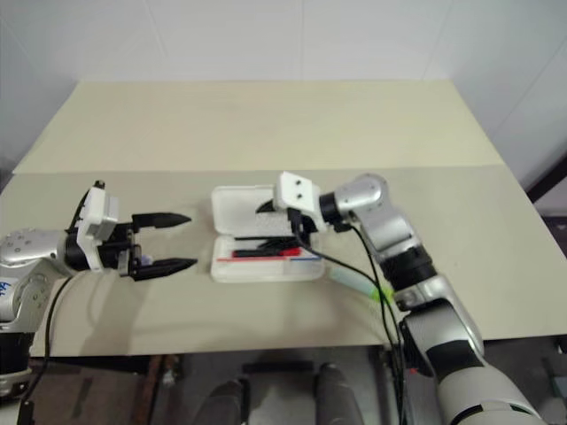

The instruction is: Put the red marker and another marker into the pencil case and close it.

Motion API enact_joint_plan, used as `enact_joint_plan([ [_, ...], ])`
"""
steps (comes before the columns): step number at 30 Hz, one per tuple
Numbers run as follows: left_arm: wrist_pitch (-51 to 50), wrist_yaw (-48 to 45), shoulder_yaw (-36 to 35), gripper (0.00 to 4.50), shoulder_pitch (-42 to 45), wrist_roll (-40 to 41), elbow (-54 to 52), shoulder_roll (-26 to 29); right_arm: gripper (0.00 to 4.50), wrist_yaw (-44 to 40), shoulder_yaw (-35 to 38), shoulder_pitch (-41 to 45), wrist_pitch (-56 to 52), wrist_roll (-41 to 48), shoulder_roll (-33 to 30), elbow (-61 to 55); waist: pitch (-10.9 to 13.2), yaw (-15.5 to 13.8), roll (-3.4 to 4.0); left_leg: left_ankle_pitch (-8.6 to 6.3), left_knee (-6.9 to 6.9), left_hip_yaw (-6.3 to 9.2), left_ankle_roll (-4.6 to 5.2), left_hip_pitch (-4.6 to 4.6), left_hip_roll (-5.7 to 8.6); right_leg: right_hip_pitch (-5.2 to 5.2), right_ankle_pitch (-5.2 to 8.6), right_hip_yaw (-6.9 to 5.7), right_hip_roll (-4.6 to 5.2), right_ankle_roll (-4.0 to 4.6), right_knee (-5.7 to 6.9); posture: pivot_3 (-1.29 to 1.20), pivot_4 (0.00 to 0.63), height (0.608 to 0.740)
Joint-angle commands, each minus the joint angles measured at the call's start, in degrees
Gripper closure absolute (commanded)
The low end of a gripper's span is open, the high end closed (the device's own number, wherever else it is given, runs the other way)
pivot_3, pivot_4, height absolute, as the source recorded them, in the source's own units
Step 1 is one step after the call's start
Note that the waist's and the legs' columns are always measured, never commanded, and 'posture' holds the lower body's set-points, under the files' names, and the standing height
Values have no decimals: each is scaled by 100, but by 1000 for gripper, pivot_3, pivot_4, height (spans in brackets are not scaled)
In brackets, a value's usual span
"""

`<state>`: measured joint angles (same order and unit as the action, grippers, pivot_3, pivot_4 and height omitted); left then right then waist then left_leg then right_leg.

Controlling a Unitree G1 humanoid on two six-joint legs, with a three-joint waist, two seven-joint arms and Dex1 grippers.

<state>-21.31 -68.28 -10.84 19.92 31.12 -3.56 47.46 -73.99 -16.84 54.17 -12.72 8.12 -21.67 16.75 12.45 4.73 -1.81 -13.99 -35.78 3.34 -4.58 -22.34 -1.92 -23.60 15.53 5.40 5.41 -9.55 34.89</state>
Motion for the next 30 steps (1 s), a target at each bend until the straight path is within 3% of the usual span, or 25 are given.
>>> enact_joint_plan([
  [1, 34, -58, 22, 0, 170, 44, 66, -21, 772, 93, 352, -35, -392, 384, -59, -556, 0, -1, 0, 0, 0, 0, 0, 0, 0, 0, 0, 0, 0, 0, 0, 0, 150, 740],
  [5, 26, -62, 43, 0, 176, 66, 19, -32, 772, 341, 718, -398, -1025, 723, -371, -1393, 0, -15, 0, 0, 3, 1, 0, -1, 0, 0, 0, 0, 0, 1, -5, 0, 150, 740],
  [9, 8, -74, 25, 0, 86, 124, -100, -44, 72, 483, 1246, -1252, -2013, 1216, -1190, -2693, 0, -153, 0, -1, 15, 2, 0, -7, 0, -1, 2, -4, 2, 0, -21, 0, 150, 740],
  [15, -72, -73, 27, 0, -70, 210, -319, -103, 72, 926, 2344, -2670, -2624, 1723, -2083, -3752, -2, -185, -3, -8, 22, -1, 2, -6, 0, 2, 7, -3, 2, 3, -39, 0, 150, 740],
  [18, -96, -86, 130, 0, -172, 244, -451, -224, 72, 848, 2803, -3859, -2343, 1605, -2573, -3873, -3, -220, -6, -9, 22, -2, 5, -6, 0, 5, 8, -3, 3, 3, -47, 0, 150, 740],
  [22, -74, -198, 320, 0, -179, 186, -513, -246, 72, 813, 3163, -4875, -1888, 1610, -2699, -3671, -3, -232, -6, -11, 19, -9, 7, -4, 0, 9, 8, -1, 3, 3, -60, 0, 150, 740],
  [25, -49, -336, 469, 0, -99, 153, -489, -200, 72, 852, 3209, -5269, -1445, 1447, -2688, -3279, -3, -222, -6, -10, 12, -12, 8, -1, 0, 14, 16, 1, 4, 22, -68, 0, 150, 740],
  [27, -21, -419, 526, 0, -52, 134, -465, -176, 72, 880, 3190, -5386, -1164, 1367, -2665, -3081, -3, -216, -7, -6, 9, -16, 13, -1, 0, 22, 37, 2, 4, 89, -87, 0, 150, 740],
  [30, -46, -534, 586, 0, 43, 143, -451, -140, 72, 945, 3127, -5479, -841, 1237, -2653, -2816, -2, -212, -7, -5, -13, -20, 14, -2, 0, 27, 30, 4, 5, 90, -86, 0, 150, 740],
])
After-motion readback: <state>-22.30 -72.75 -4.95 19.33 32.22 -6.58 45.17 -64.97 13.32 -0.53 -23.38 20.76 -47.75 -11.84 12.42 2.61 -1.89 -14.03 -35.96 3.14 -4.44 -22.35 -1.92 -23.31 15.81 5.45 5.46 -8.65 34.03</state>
